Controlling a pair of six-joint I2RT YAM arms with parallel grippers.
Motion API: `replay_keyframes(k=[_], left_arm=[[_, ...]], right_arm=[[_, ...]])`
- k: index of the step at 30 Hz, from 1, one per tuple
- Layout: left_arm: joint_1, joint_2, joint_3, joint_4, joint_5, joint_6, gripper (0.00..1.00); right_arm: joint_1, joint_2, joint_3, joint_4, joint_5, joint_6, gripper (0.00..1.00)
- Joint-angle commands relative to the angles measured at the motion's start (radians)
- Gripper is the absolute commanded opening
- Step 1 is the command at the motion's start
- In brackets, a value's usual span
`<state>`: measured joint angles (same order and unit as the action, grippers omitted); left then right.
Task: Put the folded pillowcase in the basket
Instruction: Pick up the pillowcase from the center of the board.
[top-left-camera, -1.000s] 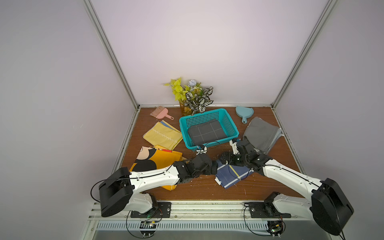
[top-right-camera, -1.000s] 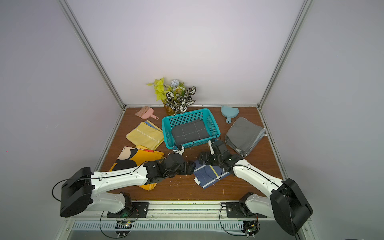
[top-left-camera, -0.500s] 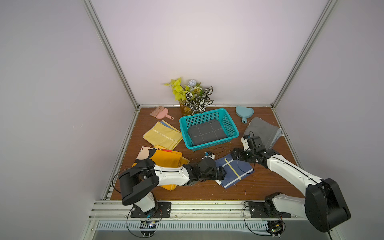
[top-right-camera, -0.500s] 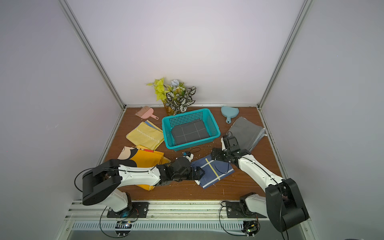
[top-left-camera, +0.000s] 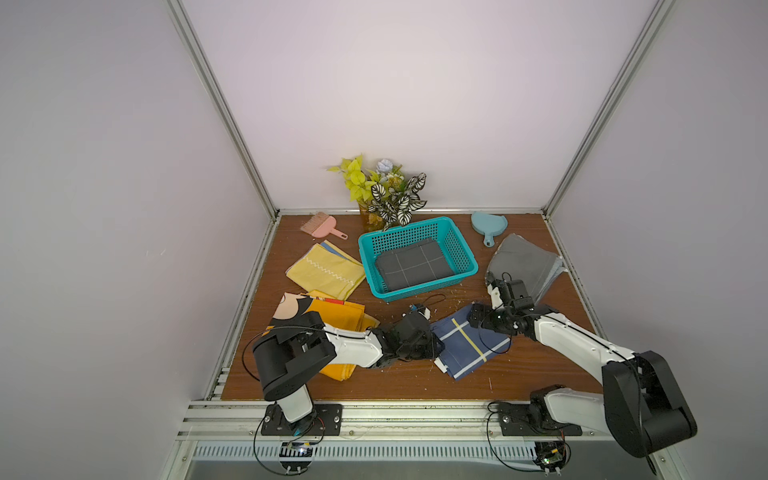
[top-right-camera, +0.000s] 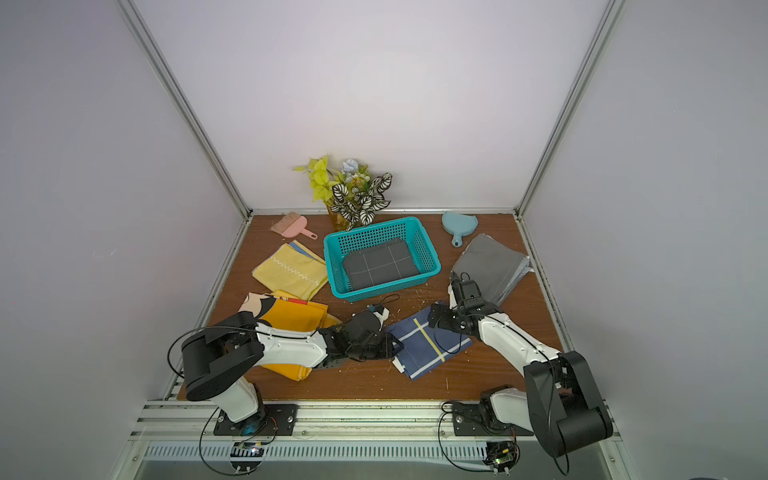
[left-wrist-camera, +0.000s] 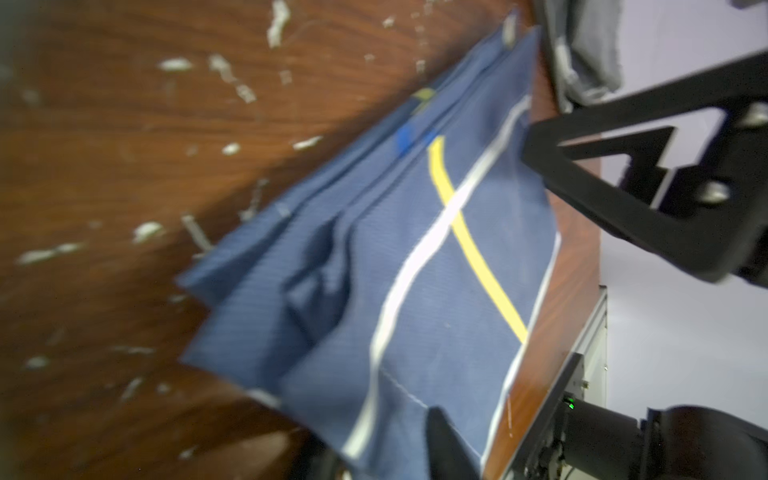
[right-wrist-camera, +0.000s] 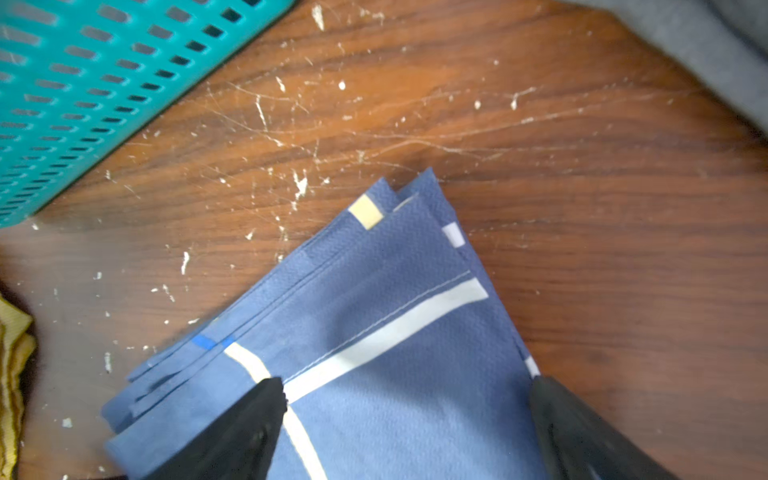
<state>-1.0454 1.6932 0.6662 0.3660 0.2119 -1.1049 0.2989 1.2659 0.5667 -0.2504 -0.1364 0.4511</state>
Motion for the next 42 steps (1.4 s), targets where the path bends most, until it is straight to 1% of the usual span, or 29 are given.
replay_keyframes(k=[1,3,6,9,11,13,15,17,21,23,26,30,31,33,34,35,37,38,39,42], left_arm=[[0.006,0.015,0.02,-0.118,-0.005,0.041,0.01],[0.011,0.013,0.051,-0.167,-0.009,0.073,0.01],[0.027,-0.013,0.11,-0.309,-0.047,0.144,0.01],[0.052,-0.055,0.178,-0.481,-0.112,0.241,0.01],[0.065,-0.066,0.241,-0.63,-0.182,0.318,0.01],[0.08,-0.06,0.267,-0.7,-0.199,0.389,0.01],[0.103,-0.054,0.247,-0.682,-0.151,0.428,0.01],[0.119,-0.05,0.209,-0.625,-0.104,0.446,0.01],[0.122,-0.018,0.197,-0.599,-0.089,0.459,0.01],[0.122,-0.01,0.195,-0.58,-0.081,0.451,0.01],[0.122,-0.012,0.193,-0.56,-0.075,0.439,0.01],[0.122,-0.021,0.193,-0.555,-0.085,0.43,0.01],[0.122,-0.022,0.194,-0.553,-0.087,0.428,0.01],[0.122,-0.021,0.19,-0.549,-0.085,0.423,0.01],[0.122,-0.023,0.19,-0.546,-0.087,0.42,0.01],[0.122,-0.026,0.187,-0.544,-0.086,0.418,0.01],[0.122,-0.034,0.187,-0.544,-0.092,0.412,0.01],[0.122,-0.04,0.183,-0.544,-0.093,0.409,0.01],[0.122,-0.047,0.184,-0.542,-0.092,0.408,0.01],[0.121,-0.083,0.183,-0.535,-0.087,0.396,0.01]], right_arm=[[-0.008,-0.002,-0.013,0.003,-0.01,-0.018,0.99],[-0.012,-0.007,-0.014,0.002,-0.012,-0.019,0.99],[-0.01,-0.023,-0.011,-0.004,-0.023,-0.023,0.99],[-0.009,-0.042,-0.01,-0.007,-0.037,-0.031,0.99],[-0.01,-0.055,-0.009,-0.007,-0.051,-0.035,0.99],[-0.01,-0.06,-0.015,0.001,-0.072,-0.044,0.99],[-0.009,-0.055,-0.025,0.013,-0.084,-0.049,0.99],[-0.008,-0.043,-0.039,0.03,-0.104,-0.05,0.99],[-0.002,-0.025,-0.08,0.079,-0.13,-0.041,0.99],[0.002,-0.013,-0.096,0.107,-0.146,-0.04,0.97],[0.024,0.007,-0.102,0.135,-0.176,-0.035,0.91],[0.081,0.024,-0.096,0.152,-0.172,-0.014,0.77],[0.094,0.032,-0.096,0.158,-0.168,-0.009,0.71],[0.114,0.043,-0.097,0.168,-0.167,-0.001,0.64],[0.125,0.051,-0.097,0.169,-0.165,0.0,0.57],[0.132,0.058,-0.096,0.168,-0.157,0.001,0.47],[0.141,0.063,-0.097,0.161,-0.133,0.004,0.18],[0.141,0.062,-0.097,0.157,-0.129,0.003,0.08],[0.142,0.055,-0.094,0.148,-0.121,0.003,0.0],[0.143,0.016,-0.076,0.114,-0.106,0.001,0.0]])
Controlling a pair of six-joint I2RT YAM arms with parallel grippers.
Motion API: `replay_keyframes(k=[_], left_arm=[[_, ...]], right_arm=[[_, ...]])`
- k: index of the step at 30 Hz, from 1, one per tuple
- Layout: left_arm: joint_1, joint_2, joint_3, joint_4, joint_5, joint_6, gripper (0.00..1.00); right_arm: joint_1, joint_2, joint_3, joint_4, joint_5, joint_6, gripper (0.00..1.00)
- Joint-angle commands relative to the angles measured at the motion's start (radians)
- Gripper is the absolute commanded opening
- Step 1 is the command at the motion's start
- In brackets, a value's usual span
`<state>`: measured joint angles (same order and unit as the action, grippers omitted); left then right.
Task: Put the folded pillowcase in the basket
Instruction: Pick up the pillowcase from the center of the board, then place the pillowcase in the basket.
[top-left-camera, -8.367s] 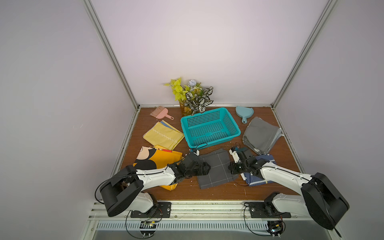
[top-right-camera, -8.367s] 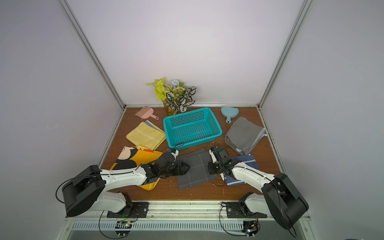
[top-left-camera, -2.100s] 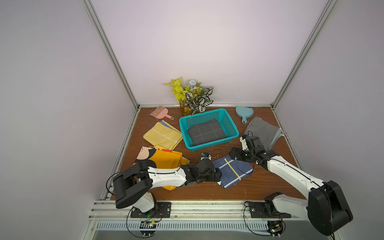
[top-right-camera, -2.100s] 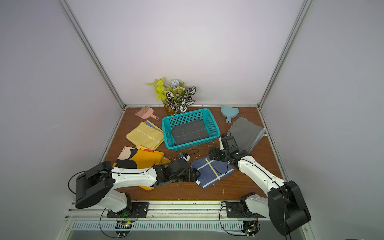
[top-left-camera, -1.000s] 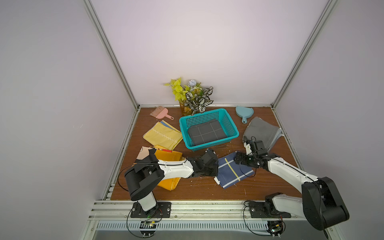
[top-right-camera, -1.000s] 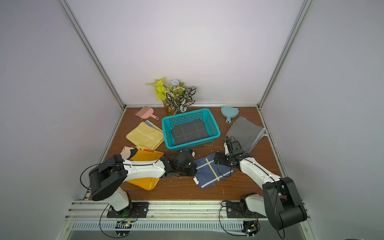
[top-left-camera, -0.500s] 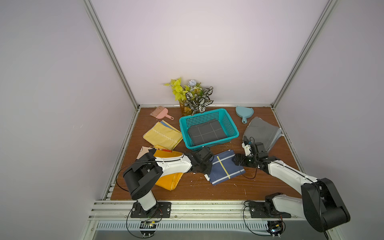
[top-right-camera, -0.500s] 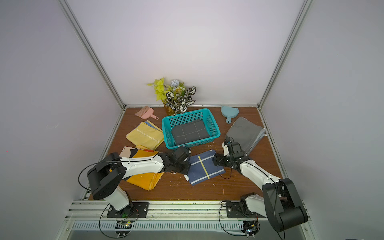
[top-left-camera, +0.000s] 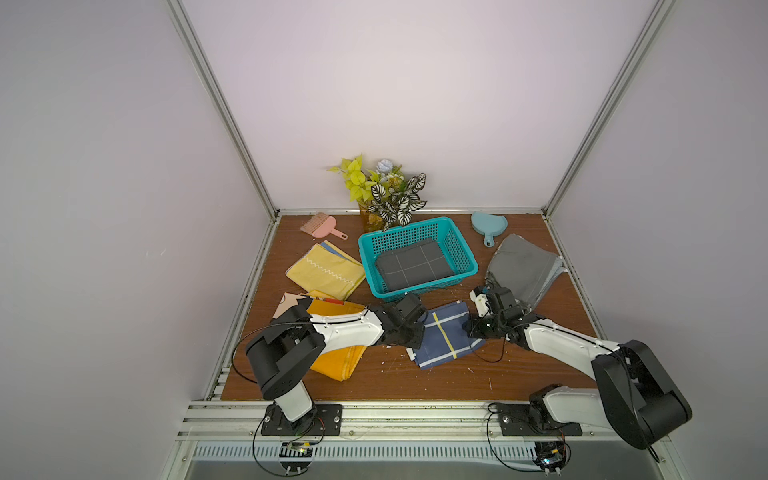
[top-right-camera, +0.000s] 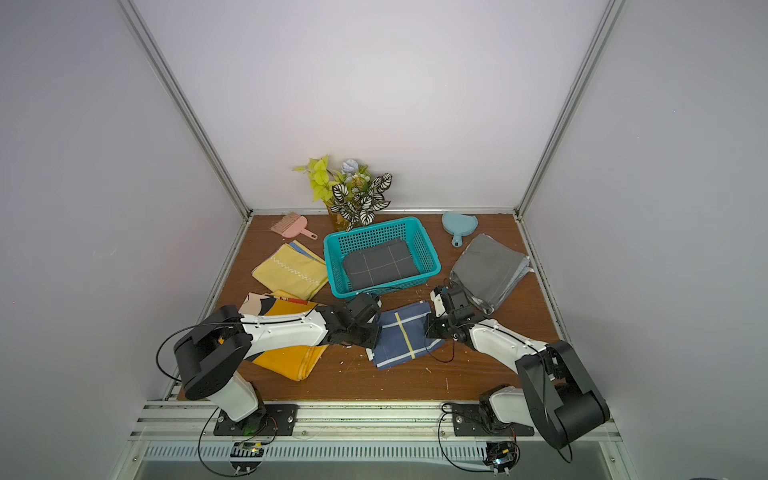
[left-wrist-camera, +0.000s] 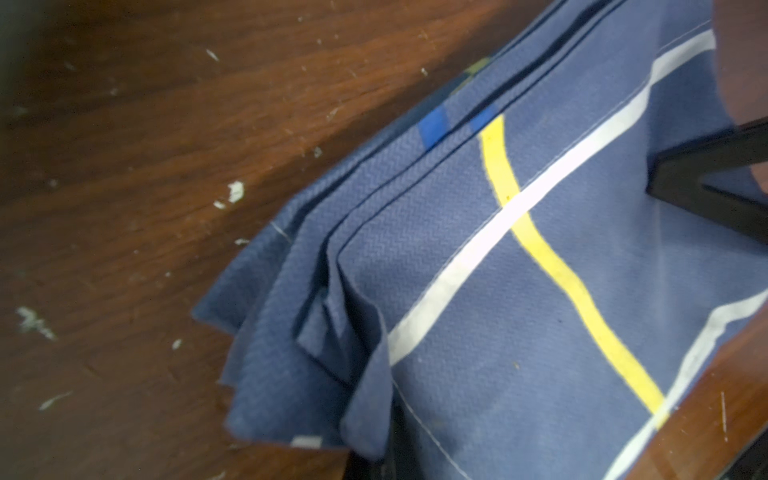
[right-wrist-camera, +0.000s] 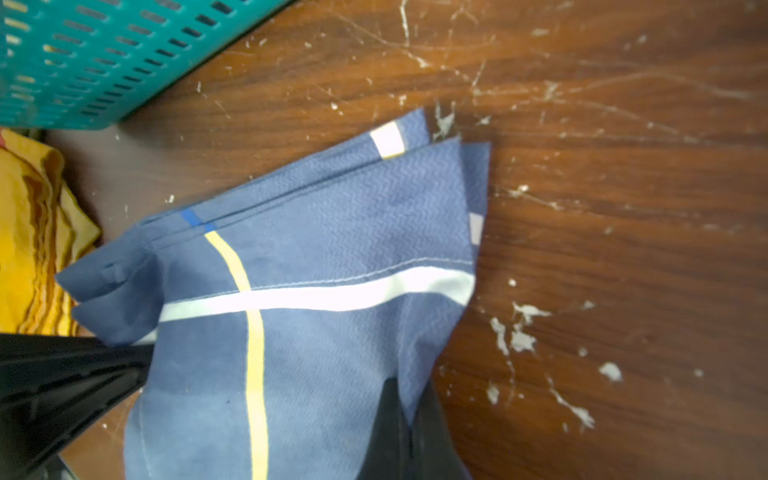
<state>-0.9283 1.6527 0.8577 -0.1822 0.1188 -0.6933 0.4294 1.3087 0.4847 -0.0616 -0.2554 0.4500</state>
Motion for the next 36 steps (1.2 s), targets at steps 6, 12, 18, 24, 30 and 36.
replay_keyframes(k=[6,12,18,24,30,36], left_arm=[[-0.034,-0.102,0.041,-0.024,-0.015,-0.036,0.01],[-0.104,-0.109,0.161,-0.11,-0.039,-0.042,0.01],[-0.116,-0.168,0.228,-0.137,-0.038,-0.051,0.01],[-0.116,-0.204,0.37,-0.249,-0.103,-0.006,0.01],[-0.056,-0.203,0.483,-0.292,-0.176,0.072,0.01],[0.123,-0.178,0.507,-0.279,-0.165,0.156,0.01]], right_arm=[[0.024,-0.127,0.083,-0.175,0.018,0.007,0.0],[0.078,-0.18,0.187,-0.281,0.019,0.021,0.0],[0.106,-0.226,0.323,-0.387,0.049,0.019,0.0],[0.107,-0.224,0.484,-0.441,0.039,0.005,0.0],[0.107,-0.123,0.635,-0.418,0.093,-0.047,0.0],[0.091,0.083,0.784,-0.35,0.118,-0.117,0.0]])
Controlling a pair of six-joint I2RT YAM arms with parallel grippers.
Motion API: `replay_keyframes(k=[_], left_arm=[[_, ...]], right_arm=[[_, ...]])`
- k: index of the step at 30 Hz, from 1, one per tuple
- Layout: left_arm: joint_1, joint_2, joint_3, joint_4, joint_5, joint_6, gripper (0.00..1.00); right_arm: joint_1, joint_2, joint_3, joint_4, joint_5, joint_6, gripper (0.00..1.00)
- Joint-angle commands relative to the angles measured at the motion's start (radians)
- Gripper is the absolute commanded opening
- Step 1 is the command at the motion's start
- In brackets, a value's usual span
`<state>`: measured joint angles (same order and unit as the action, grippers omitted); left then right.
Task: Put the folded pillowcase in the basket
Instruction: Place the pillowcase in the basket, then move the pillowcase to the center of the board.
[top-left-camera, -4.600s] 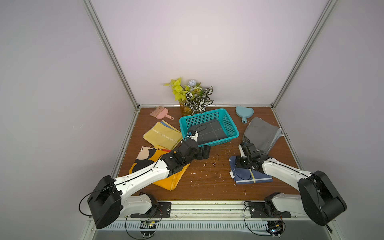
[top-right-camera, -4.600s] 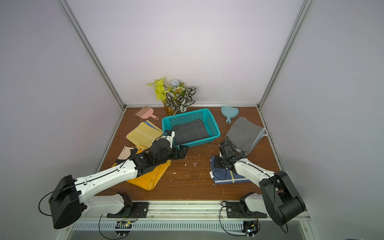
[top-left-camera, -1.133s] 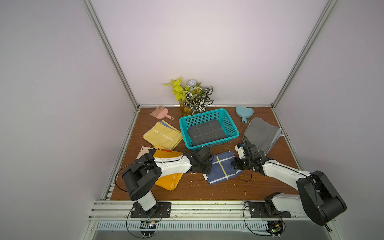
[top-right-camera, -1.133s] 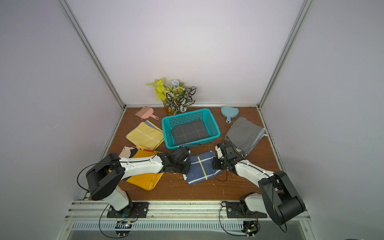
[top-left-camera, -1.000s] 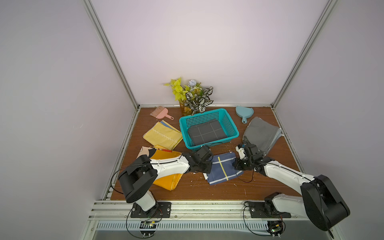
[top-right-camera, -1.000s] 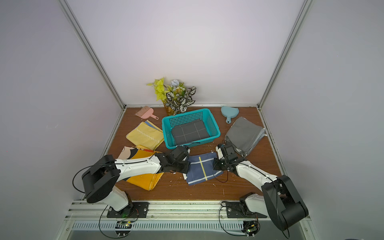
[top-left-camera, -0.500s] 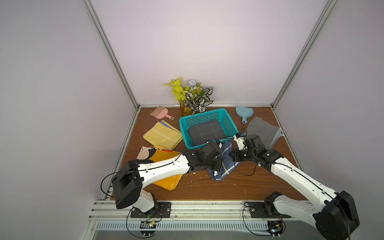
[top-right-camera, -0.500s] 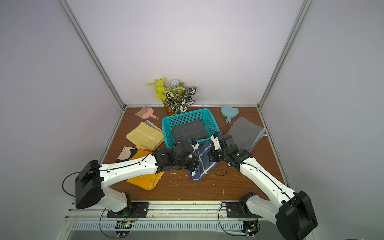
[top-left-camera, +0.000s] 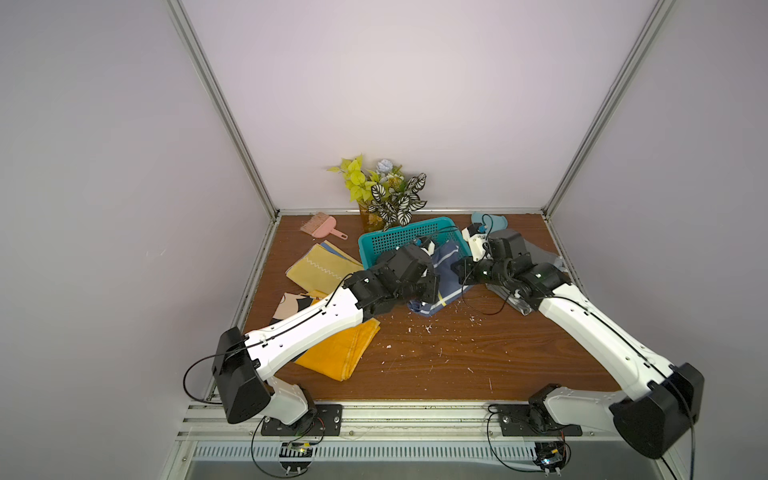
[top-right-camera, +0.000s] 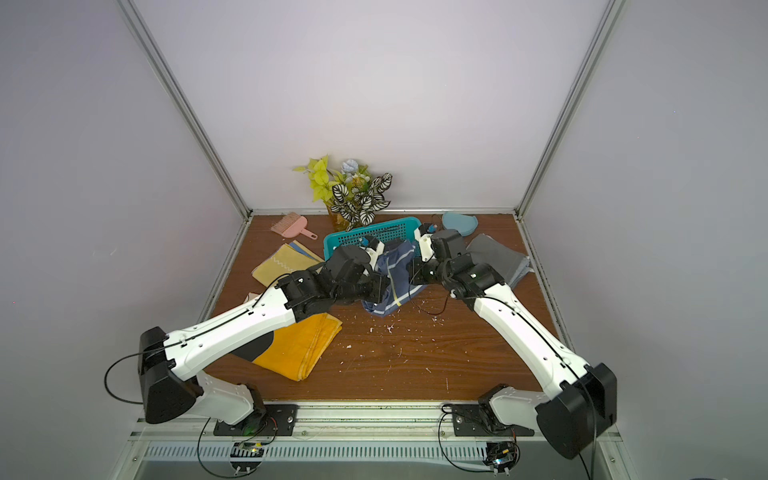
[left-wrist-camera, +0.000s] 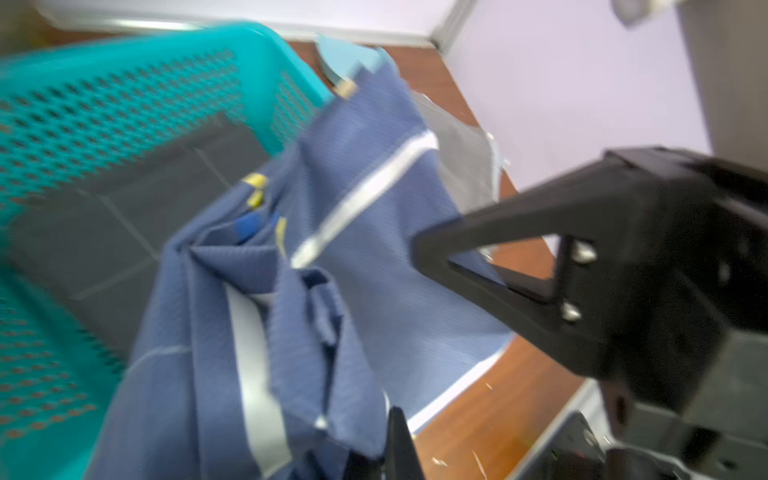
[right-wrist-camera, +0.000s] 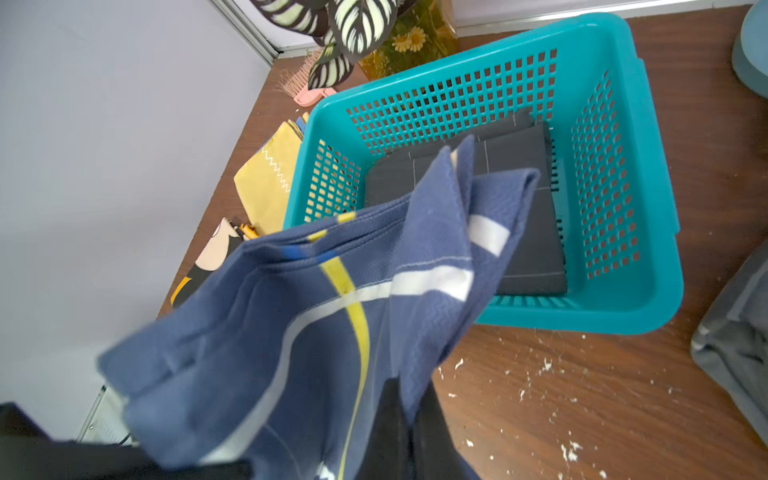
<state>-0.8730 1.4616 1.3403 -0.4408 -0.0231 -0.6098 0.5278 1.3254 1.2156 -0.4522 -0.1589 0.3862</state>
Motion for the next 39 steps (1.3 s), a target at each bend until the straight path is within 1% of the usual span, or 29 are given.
replay_keyframes(k=[1,7,10,15,20,22,23,24,25,26,27,29,30,31,32,34,35,36,37,38,39], left_arm=[[0.097,0.022,0.027,-0.013,-0.016,0.086,0.01],[0.259,0.085,0.017,0.072,0.041,0.144,0.01],[0.311,0.123,0.009,0.117,0.06,0.164,0.01],[0.353,0.189,-0.001,0.162,0.066,0.18,0.01],[0.371,0.255,-0.011,0.182,0.05,0.177,0.01],[0.373,0.278,-0.016,0.185,0.045,0.18,0.01],[0.373,0.289,-0.018,0.186,0.043,0.18,0.01],[0.373,0.299,-0.019,0.188,0.04,0.182,0.01],[0.373,0.306,-0.023,0.191,0.03,0.183,0.08],[0.373,0.312,-0.025,0.191,0.017,0.18,0.31],[0.374,0.315,-0.026,0.188,0.0,0.177,0.5],[0.374,0.311,-0.026,0.184,-0.034,0.171,0.78],[0.375,0.304,-0.027,0.185,-0.05,0.171,0.92],[0.376,0.298,-0.026,0.185,-0.06,0.171,0.97],[0.374,0.289,-0.021,0.18,-0.072,0.172,1.0],[0.374,0.267,-0.012,0.174,-0.093,0.171,1.0],[0.375,0.254,-0.008,0.174,-0.1,0.167,1.0],[0.375,0.236,-0.007,0.174,-0.102,0.163,1.0],[0.375,0.221,-0.008,0.178,-0.101,0.158,1.0],[0.375,0.203,-0.013,0.182,-0.096,0.157,1.0],[0.375,0.184,-0.019,0.187,-0.089,0.155,1.0]], right_arm=[[-0.014,0.104,0.077,0.052,0.018,-0.062,0.0],[-0.051,0.28,0.187,0.118,0.012,-0.09,0.0],[-0.068,0.36,0.23,0.145,0.006,-0.105,0.0],[-0.086,0.496,0.311,0.155,-0.004,-0.134,0.0],[-0.097,0.596,0.371,0.156,0.005,-0.142,0.02],[-0.104,0.625,0.385,0.155,0.004,-0.141,0.06],[-0.104,0.639,0.392,0.156,0.002,-0.141,0.12],[-0.104,0.65,0.396,0.155,0.002,-0.143,0.21],[-0.105,0.658,0.4,0.155,0.004,-0.144,0.31],[-0.106,0.662,0.404,0.155,0.012,-0.146,0.38],[-0.106,0.663,0.406,0.157,0.021,-0.148,0.42],[-0.106,0.655,0.41,0.158,0.033,-0.151,0.52],[-0.106,0.646,0.416,0.155,0.034,-0.155,0.55],[-0.105,0.634,0.419,0.154,0.035,-0.157,0.57],[-0.104,0.618,0.418,0.152,0.037,-0.161,0.59],[-0.105,0.573,0.409,0.152,0.054,-0.167,0.65],[-0.105,0.545,0.401,0.149,0.068,-0.171,0.66],[-0.106,0.514,0.386,0.148,0.086,-0.176,0.79],[-0.106,0.482,0.369,0.149,0.106,-0.181,0.84],[-0.106,0.447,0.342,0.15,0.143,-0.189,0.98],[-0.11,0.408,0.308,0.152,0.186,-0.198,0.99]])
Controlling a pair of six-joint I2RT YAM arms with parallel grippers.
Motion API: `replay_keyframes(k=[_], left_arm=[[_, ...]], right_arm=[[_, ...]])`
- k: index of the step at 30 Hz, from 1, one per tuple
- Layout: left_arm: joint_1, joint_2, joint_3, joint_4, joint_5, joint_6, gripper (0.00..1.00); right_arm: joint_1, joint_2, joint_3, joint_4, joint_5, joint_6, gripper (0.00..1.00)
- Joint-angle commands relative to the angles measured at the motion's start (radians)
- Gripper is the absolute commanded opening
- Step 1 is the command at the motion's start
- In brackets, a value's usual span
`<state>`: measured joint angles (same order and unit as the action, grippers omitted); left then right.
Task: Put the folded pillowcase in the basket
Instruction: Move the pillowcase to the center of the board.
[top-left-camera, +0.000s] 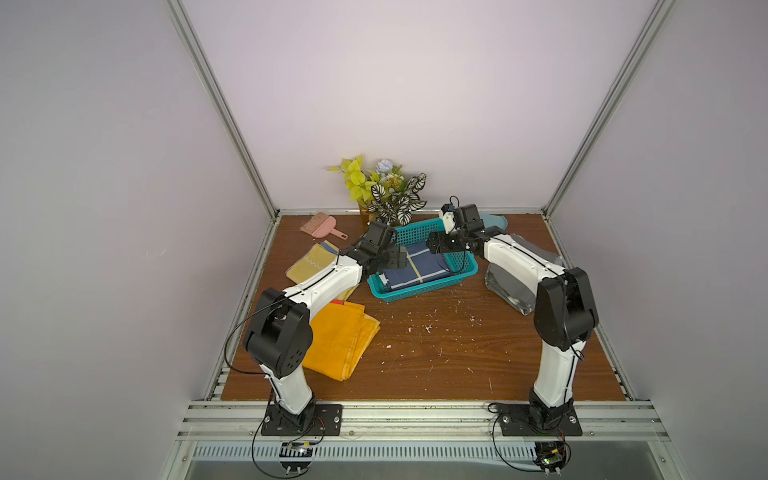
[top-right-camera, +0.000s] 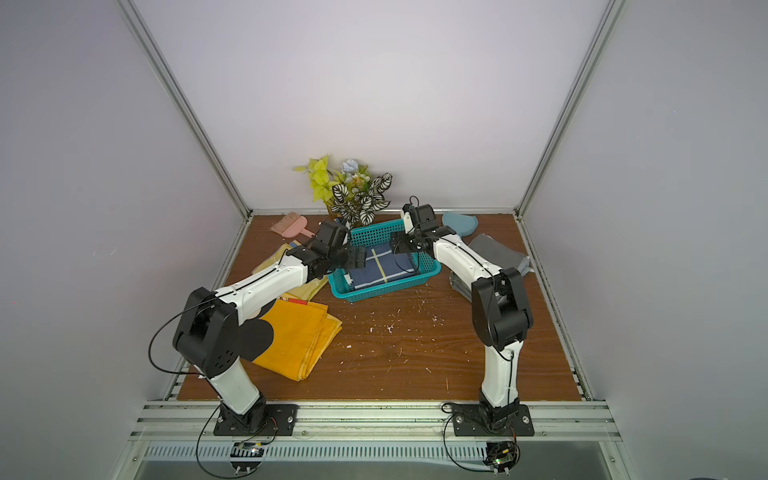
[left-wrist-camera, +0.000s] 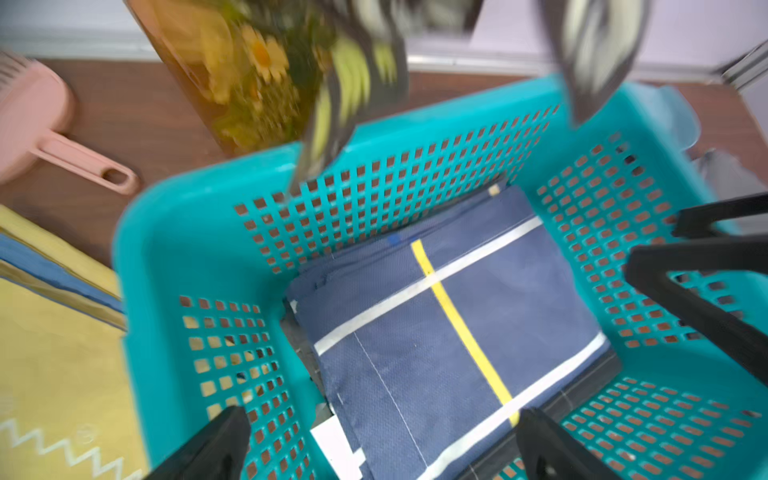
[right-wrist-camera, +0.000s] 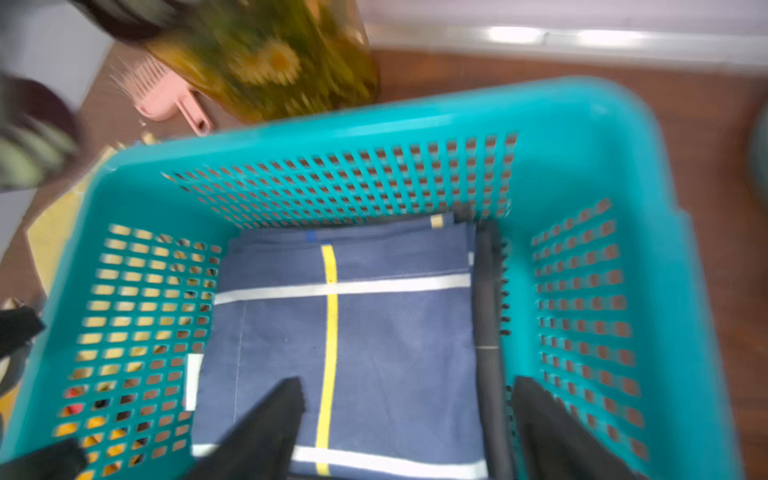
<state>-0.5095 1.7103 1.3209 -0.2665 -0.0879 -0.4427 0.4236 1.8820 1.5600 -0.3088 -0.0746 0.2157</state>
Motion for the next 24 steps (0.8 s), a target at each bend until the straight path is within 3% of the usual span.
replay_keyframes(k=[1,3,7,12,17,24], left_arm=[[0.012,-0.079,-0.008,0.015,-0.018,-0.016,1.0],[0.012,-0.116,-0.036,0.016,-0.004,-0.031,1.0],[0.011,-0.173,-0.126,0.019,0.007,-0.058,1.0],[0.027,-0.212,-0.271,0.05,-0.015,-0.105,1.0],[0.096,-0.206,-0.361,0.118,0.065,-0.147,1.0],[0.131,-0.159,-0.339,0.141,0.102,-0.136,1.0]], right_arm=[[-0.01,-0.181,-0.071,0.008,0.142,-0.032,0.99],[-0.049,-0.246,-0.165,0.011,0.212,-0.025,0.99],[-0.164,-0.321,-0.322,0.015,0.235,0.001,0.99],[-0.298,-0.337,-0.423,0.014,0.177,0.059,0.99],[-0.347,-0.271,-0.428,0.019,0.135,0.056,0.98],[-0.347,-0.178,-0.394,-0.021,0.108,0.023,0.92]])
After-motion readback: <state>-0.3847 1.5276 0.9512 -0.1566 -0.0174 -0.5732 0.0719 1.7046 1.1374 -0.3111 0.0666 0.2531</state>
